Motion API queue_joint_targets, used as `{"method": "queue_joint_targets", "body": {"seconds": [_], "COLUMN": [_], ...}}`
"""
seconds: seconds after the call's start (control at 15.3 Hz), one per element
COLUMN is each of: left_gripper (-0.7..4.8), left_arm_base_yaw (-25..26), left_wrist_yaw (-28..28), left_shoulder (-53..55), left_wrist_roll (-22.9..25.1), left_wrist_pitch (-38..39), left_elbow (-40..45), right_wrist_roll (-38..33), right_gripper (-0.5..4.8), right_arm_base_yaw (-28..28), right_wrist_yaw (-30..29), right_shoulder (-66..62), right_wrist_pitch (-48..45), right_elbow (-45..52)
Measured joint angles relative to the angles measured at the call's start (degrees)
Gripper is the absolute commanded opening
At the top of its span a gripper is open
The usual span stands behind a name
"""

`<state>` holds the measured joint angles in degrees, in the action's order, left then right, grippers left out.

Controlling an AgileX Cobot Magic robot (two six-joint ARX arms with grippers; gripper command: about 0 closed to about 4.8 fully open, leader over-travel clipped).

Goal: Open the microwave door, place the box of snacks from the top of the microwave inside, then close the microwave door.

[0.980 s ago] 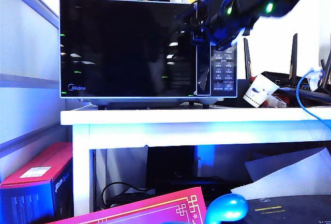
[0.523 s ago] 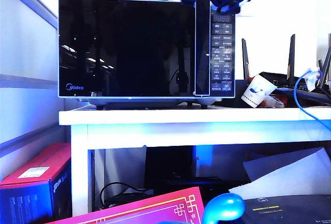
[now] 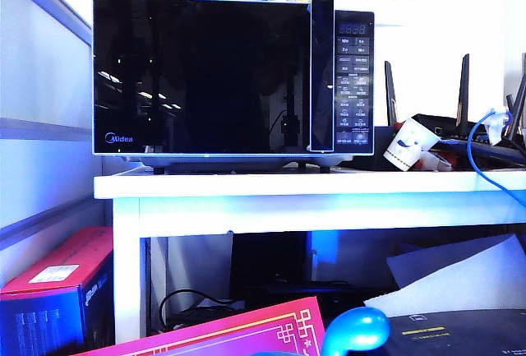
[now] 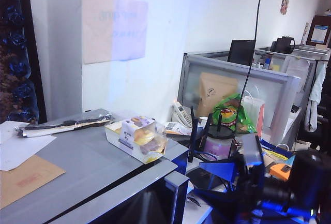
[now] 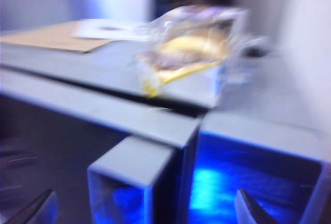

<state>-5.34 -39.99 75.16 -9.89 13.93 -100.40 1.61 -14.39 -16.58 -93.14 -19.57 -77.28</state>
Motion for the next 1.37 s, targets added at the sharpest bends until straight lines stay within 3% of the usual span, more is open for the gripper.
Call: {"method": "queue_joint_targets", "body": {"seconds": [0.13, 0.26, 0.72, 1.05, 1.37], "left_gripper": [-0.05, -0.05, -0.05, -0.05, -0.05], "left_arm_base_yaw": [0.00, 0.00, 0.00, 0.00, 0.00], "left_wrist_yaw": [0.00, 0.00, 0.00, 0.00, 0.00], "left_shoulder": [0.00, 0.00, 0.00, 0.00, -0.02], "left_wrist_roll": [0.00, 0.00, 0.00, 0.00, 0.00], "left_wrist_pitch": [0.04, 0.02, 0.02, 0.07, 0.04], "left_elbow": [0.00, 0.00, 0.00, 0.00, 0.00], "right_wrist_roll": [-4.72, -7.69, -10.32, -13.86, -14.45], "right_gripper": [4.79, 4.79, 4.79, 4.79, 4.79], "right_arm_base_yaw": [4.22, 6.19, 3.67, 3.23, 3.32], "right_wrist_yaw": [-14.32, -21.68, -24.15, -35.39, -42.80], "right_shoulder": [-0.07, -1.64, -7.87, -7.69, -3.87], "right_wrist_pitch": [0.04, -0.52, -3.08, -1.38, 8.39], "right_elbow": [0.00, -0.02, -1.60, -3.48, -3.45]}}
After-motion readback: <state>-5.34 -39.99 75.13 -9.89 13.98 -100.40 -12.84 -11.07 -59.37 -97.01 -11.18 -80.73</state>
